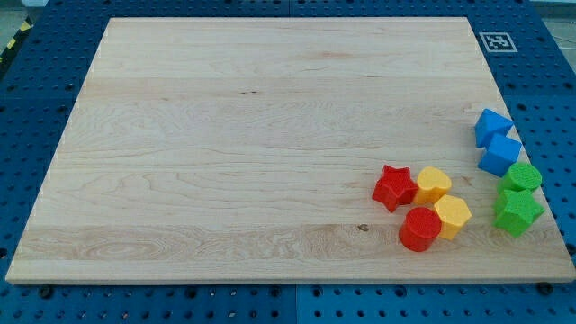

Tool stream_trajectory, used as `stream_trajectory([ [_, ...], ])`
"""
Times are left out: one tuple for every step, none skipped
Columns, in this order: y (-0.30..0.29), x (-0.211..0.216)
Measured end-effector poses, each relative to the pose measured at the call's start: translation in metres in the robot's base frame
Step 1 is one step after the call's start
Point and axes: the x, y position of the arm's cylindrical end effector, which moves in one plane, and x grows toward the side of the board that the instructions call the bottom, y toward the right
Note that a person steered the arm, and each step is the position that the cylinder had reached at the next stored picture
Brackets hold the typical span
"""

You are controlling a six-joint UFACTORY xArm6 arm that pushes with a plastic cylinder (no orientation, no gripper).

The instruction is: Push the yellow hexagon into the yellow heart

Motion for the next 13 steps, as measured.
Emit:
stream_trajectory([
  [-0.037, 0.001],
  [-0.075, 0.0],
  [-0.082, 0.002],
  [-0.12, 0.0],
  [-0.143, -0.012],
  [-0.142, -0.029],
  [-0.147, -0.036],
  [-0.147, -0.036],
  [-0.147, -0.036],
  [-0.15, -0.036],
  [-0.155, -0.058],
  [-0.156, -0.059],
  [-0.174, -0.048],
])
